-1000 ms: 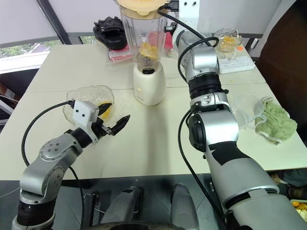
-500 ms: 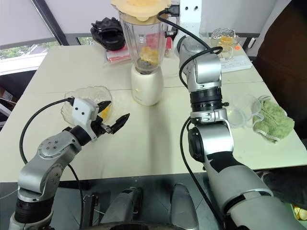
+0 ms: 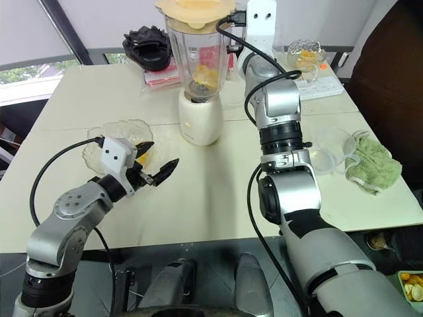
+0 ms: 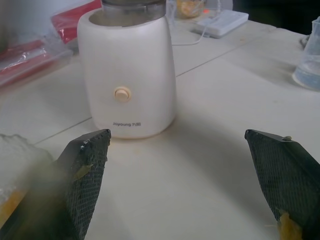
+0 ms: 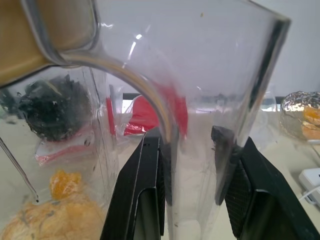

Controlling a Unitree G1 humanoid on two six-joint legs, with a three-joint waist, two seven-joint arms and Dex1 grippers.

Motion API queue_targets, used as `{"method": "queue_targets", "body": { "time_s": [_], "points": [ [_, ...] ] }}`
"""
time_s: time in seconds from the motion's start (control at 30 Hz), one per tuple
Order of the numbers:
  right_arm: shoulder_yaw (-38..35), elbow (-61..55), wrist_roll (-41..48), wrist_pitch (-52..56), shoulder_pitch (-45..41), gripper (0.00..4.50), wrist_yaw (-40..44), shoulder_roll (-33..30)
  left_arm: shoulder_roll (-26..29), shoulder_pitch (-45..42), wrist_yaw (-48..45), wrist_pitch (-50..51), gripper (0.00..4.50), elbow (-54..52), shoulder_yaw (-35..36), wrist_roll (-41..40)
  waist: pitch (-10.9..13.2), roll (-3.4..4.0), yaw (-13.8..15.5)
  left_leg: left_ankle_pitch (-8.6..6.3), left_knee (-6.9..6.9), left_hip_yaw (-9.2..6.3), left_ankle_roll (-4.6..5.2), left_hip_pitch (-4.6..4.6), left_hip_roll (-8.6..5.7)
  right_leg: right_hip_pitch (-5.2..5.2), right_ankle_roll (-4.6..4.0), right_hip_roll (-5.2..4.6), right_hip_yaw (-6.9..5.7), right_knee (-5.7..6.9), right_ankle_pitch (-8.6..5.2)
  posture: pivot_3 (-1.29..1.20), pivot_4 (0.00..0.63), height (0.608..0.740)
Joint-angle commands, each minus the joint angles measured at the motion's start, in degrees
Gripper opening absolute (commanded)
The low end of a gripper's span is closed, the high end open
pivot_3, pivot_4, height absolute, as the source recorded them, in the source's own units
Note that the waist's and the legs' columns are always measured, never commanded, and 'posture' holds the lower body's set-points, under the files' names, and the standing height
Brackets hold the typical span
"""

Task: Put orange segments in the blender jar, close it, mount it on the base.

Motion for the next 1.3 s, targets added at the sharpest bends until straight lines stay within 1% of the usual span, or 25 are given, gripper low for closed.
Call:
{"method": "queue_targets", "body": {
  "time_s": [0.03, 0.37, 0.7, 0.77, 0.8, 0.87, 0.93, 0.97, 1.13, 1.2, 1.3],
  "points": [
    [0.86, 2.49, -0.61, -1.98, -2.08, 0.94, 0.58, 0.84, 0.14, 0.32, 0.57, -0.93, 4.48, -2.94, 0.69, -0.41, 0.00, 0.00, -0.01, 0.00, 0.00, 0.00, 0.00, 0.00, 0.00, 0.00, 0.00, 0.00, 0.00, 0.00, 0.00, 0.00, 0.150, 0.740],
    [1.91, 6.98, -1.14, -4.72, -3.66, 0.94, 1.91, 1.78, -0.47, 1.70, 2.46, -0.63, 4.48, -4.40, 0.56, -0.49, 0.01, 0.02, 0.05, 0.00, 0.00, -0.01, -0.01, -0.04, 0.00, -0.03, 0.00, 0.01, 0.00, -0.01, 0.00, 0.00, 0.150, 0.740],
    [2.72, 5.38, -1.54, -2.91, -0.30, 0.94, 2.62, 2.37, -0.64, 1.84, 2.86, -0.72, 4.48, -4.32, -0.15, -0.48, 0.00, 0.02, -0.01, 0.00, -0.06, -0.01, -0.01, -0.03, 0.01, -0.05, -0.01, 0.01, 0.00, -0.04, 0.00, 0.00, 0.150, 0.740],
    [2.60, 4.31, -0.99, -2.36, 0.65, 1.98, 3.53, 2.38, -0.53, 1.71, 2.75, -0.70, 4.50, -4.21, -0.26, -0.48, -0.01, -0.01, -0.01, 0.00, -0.06, -0.01, -0.01, -0.03, 0.01, -0.05, -0.01, 0.01, 0.00, -0.04, 0.00, 0.00, 0.150, 0.740],
    [2.55, 3.87, -0.91, -2.03, 0.96, 2.32, 3.67, 2.39, -0.49, 1.60, 2.71, -0.68, 4.50, -4.15, -0.27, -0.51, -0.01, 0.00, 0.00, 0.00, -0.06, -0.01, -0.01, -0.03, 0.01, -0.04, -0.01, 0.01, 0.00, -0.04, 0.00, 0.00, 0.150, 0.740],
    [2.90, 2.75, -1.39, -1.35, 1.82, 3.25, 3.58, 2.21, -0.45, 1.39, 2.62, -0.66, 4.50, -4.05, -0.44, -0.49, 0.00, 0.01, 0.01, 0.00, -0.06, -0.01, -0.01, -0.03, 0.01, -0.04, 0.00, 0.01, 0.00, -0.04, 0.00, 0.00, 0.150, 0.740],
    [3.60, 1.04, -1.72, -0.89, 3.12, 4.30, 4.33, 1.92, -0.42, 1.09, 2.46, -0.71, 4.50, -3.79, -0.61, -0.49, 0.00, 0.01, -0.06, 0.00, -0.06, -0.01, -0.01, -0.03, 0.01, -0.05, -0.01, 0.01, 0.00, -0.04, 0.00, 0.00, 0.150, 0.740],
    [3.88, -0.23, -1.84, -0.44, 4.14, 4.46, 4.47, 1.79, -0.43, 0.91, 2.38, -0.72, 4.50, -3.66, -0.71, -0.50, 0.01, 0.02, -0.09, 0.00, -0.06, 0.00, -0.01, -0.03, 0.01, -0.05, -0.01, 0.01, 0.00, -0.04, 0.00, 0.00, 0.150, 0.740],
    [6.73, -13.09, -3.53, 3.89, 14.44, 4.46, 5.77, 0.51, -1.22, -0.46, 2.10, -0.64, 4.50, -2.91, -0.70, -1.78, 0.00, 0.01, 0.12, 0.00, -0.06, -0.01, -0.01, -0.03, 0.01, -0.05, 0.00, 0.01, 0.00, -0.03, 0.00, 0.00, 0.150, 0.740],
    [8.27, -21.96, -3.34, 6.00, 21.02, 4.46, 8.09, -0.78, -1.02, -1.47, 2.15, -0.46, 4.50, -2.35, -0.79, -1.70, 0.00, 0.00, 0.51, 0.00, -0.05, -0.03, -0.01, -0.04, 0.01, -0.04, 0.00, 0.01, -0.01, -0.04, 0.00, 0.00, 0.150, 0.740],
    [8.52, -38.41, 1.26, 9.65, 31.99, 4.46, 16.21, -5.19, -1.24, -3.08, 2.24, -0.15, 4.50, -1.76, 0.28, -2.94, -0.01, -0.01, 1.34, 0.00, -0.01, -0.11, -0.01, -0.10, -0.02, 0.03, 0.01, 0.00, -0.06, -0.12, -0.01, 0.00, 0.150, 0.740]
  ]
}}
